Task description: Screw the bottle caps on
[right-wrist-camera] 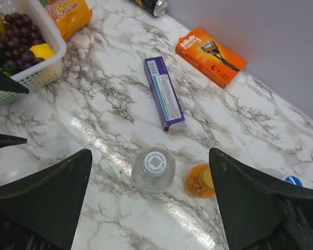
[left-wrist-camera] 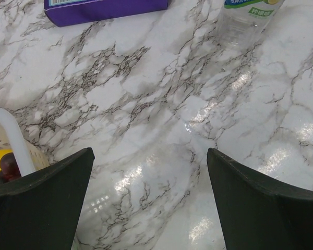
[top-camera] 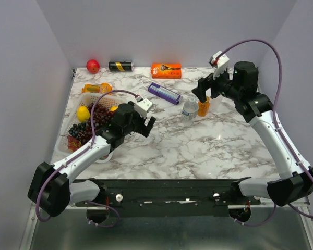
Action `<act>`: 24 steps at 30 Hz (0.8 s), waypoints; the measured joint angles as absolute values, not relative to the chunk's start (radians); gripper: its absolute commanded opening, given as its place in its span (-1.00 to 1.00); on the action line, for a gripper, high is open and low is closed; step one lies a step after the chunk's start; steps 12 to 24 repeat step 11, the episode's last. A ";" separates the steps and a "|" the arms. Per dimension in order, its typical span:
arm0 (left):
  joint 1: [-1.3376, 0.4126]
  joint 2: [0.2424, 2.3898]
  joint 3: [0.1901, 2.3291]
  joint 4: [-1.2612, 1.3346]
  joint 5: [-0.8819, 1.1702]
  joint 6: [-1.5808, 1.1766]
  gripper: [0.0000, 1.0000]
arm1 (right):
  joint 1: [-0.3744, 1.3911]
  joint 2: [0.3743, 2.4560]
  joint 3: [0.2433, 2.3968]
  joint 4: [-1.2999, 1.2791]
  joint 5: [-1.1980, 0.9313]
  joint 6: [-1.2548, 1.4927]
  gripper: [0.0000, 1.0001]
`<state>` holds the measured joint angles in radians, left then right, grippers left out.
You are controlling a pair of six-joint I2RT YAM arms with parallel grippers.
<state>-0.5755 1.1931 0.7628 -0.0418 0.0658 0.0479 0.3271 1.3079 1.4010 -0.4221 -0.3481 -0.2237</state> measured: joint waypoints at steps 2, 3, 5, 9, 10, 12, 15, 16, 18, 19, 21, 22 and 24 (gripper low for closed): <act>-0.575 1.193 0.763 -0.037 0.066 0.048 0.97 | 0.327 1.288 1.411 -0.450 -0.272 -0.180 0.99; -0.573 1.193 0.763 -0.035 0.066 0.048 0.97 | 0.327 1.278 1.415 -0.461 -0.246 -0.167 0.99; -0.570 1.193 0.763 -0.031 0.067 0.049 0.97 | 0.327 1.271 1.420 -0.486 -0.175 -0.143 0.99; -0.567 1.202 0.772 -0.025 0.066 0.056 0.97 | 0.327 1.266 1.419 -0.534 -0.090 -0.122 0.99; -0.564 1.209 0.780 -0.024 0.066 0.057 0.97 | 0.327 1.264 1.414 -0.534 -0.079 -0.122 0.99; -0.561 1.224 0.796 -0.027 0.066 0.057 0.97 | 0.327 1.261 1.408 -0.535 -0.073 -0.123 0.99; -0.561 1.224 0.796 -0.027 0.066 0.057 0.97 | 0.327 1.261 1.408 -0.535 -0.073 -0.123 0.99; -0.561 1.224 0.796 -0.027 0.066 0.057 0.97 | 0.327 1.261 1.408 -0.535 -0.073 -0.123 0.99; -0.561 1.224 0.796 -0.027 0.066 0.057 0.97 | 0.327 1.261 1.408 -0.535 -0.073 -0.123 0.99; -0.561 1.224 0.796 -0.027 0.066 0.057 0.97 | 0.327 1.261 1.408 -0.535 -0.073 -0.123 0.99; -0.561 1.224 0.796 -0.027 0.066 0.057 0.97 | 0.327 1.261 1.408 -0.535 -0.073 -0.123 0.99; -0.561 1.224 0.796 -0.027 0.066 0.057 0.97 | 0.327 1.261 1.408 -0.535 -0.073 -0.123 0.99; -0.561 1.224 0.796 -0.027 0.066 0.057 0.97 | 0.327 1.261 1.408 -0.535 -0.073 -0.123 0.99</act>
